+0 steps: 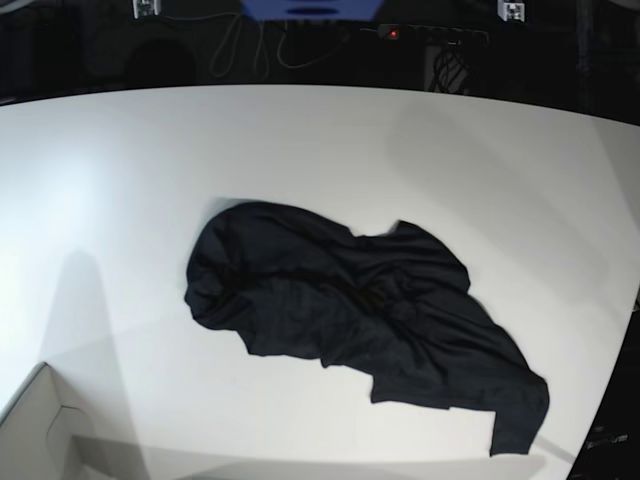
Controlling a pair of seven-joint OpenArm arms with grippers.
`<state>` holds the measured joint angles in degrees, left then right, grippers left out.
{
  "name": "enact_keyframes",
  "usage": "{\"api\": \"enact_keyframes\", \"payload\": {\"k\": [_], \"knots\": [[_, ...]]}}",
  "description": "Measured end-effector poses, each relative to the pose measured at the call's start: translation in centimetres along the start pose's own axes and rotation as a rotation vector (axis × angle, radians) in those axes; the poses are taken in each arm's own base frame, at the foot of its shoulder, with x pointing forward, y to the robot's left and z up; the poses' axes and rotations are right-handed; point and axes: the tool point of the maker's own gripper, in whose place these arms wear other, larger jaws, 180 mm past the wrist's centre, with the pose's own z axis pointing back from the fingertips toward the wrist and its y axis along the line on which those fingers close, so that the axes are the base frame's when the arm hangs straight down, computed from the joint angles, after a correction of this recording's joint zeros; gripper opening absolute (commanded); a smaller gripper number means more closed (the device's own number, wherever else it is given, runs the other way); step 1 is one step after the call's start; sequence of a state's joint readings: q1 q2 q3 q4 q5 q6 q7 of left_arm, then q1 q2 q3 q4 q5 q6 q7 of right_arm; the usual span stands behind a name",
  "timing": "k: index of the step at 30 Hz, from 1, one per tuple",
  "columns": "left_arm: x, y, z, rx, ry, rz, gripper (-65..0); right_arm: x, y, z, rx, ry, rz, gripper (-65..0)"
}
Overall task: Layout the t-shirt on the table in an organized manner, then fold the t-shirt properly
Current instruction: 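Move both grippers from rest toward the black t-shirt, then grasp the edge of the black t-shirt with the right gripper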
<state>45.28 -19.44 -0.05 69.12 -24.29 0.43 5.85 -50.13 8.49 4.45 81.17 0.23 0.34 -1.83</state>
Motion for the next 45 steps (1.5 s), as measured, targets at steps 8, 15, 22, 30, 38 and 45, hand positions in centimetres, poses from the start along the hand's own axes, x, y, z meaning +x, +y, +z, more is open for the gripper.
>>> {"api": "enact_keyframes", "payload": {"k": [8,15,22,30,38,45], "knots": [[8.8,-1.0,6.1,-0.082,-0.245,0.073,-65.0,11.1,-5.7,3.9,-0.143,-0.179,0.002,-65.0],[14.8,0.3,9.2,-0.024,-0.446,0.172,-65.0,19.9,-5.0,6.0,-0.137,-0.407,-0.008,-65.0],[16.0,0.8,9.2,-0.007,-0.482,0.205,-65.0,25.2,0.5,4.3,0.011,-0.464,-0.017,-65.0],[16.0,0.9,9.2,-0.002,-0.481,0.204,-65.0,31.4,7.5,3.9,0.184,-0.473,0.057,-49.2],[16.7,0.8,9.1,-0.003,-0.497,0.213,-65.0,37.7,8.7,2.2,0.193,-0.488,0.083,-40.7],[17.3,0.8,9.1,-0.006,-0.513,0.212,-65.0,36.0,7.4,-3.1,0.147,-0.342,0.081,-40.5]]}}
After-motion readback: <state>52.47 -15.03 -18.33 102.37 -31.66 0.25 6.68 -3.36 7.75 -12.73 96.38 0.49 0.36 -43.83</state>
